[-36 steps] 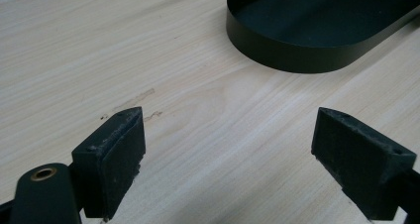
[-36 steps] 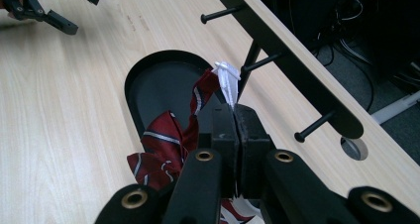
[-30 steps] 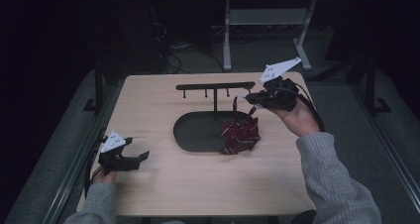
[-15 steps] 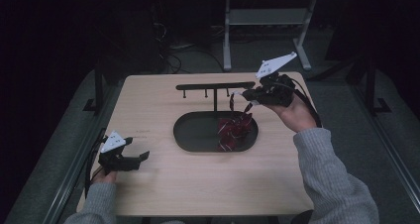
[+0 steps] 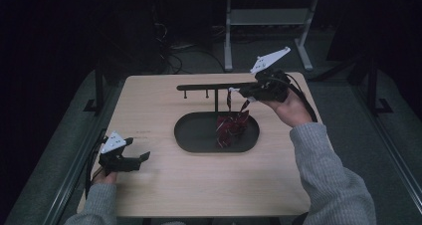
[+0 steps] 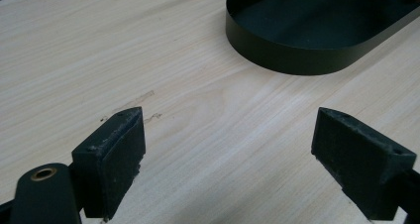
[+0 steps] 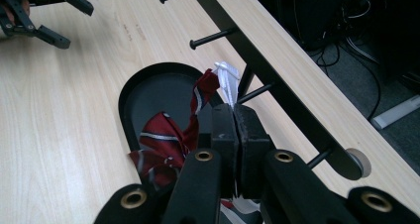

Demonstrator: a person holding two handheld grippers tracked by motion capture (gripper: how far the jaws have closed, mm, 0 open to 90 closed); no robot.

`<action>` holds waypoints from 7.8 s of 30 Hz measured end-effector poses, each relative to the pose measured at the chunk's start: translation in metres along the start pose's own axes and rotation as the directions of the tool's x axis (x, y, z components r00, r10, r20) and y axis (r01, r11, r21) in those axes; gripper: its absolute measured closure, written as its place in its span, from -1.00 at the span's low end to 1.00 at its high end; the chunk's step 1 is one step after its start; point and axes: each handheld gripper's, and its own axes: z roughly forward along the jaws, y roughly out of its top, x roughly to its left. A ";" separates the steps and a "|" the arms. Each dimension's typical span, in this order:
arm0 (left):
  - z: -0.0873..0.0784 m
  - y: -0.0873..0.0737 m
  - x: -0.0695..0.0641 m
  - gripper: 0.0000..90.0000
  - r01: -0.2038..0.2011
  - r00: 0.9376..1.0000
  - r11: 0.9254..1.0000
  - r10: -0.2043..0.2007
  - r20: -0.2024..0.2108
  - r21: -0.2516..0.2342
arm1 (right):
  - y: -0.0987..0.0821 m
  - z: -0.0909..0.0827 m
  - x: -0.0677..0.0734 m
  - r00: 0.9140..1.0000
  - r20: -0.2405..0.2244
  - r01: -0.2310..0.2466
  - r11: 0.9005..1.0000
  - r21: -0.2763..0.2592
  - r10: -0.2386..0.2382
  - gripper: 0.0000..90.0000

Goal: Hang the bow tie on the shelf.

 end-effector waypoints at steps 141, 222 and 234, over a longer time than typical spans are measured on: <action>-0.003 0.000 -0.001 -0.71 -0.001 1.000 1.000 0.001 -0.003 -0.001 | -0.096 -0.013 -0.011 0.964 -0.165 -0.219 0.975 -0.049 0.208 0.12; -0.004 -0.001 -0.003 -0.71 0.001 1.000 1.000 -0.001 0.000 -0.002 | -0.231 -0.026 0.025 0.912 -0.125 -0.398 0.916 -0.047 0.390 0.05; -0.005 -0.001 -0.002 -0.71 -0.002 1.000 1.000 0.002 -0.005 -0.011 | -0.248 -0.020 0.040 0.899 -0.134 -0.428 0.902 -0.057 0.417 0.04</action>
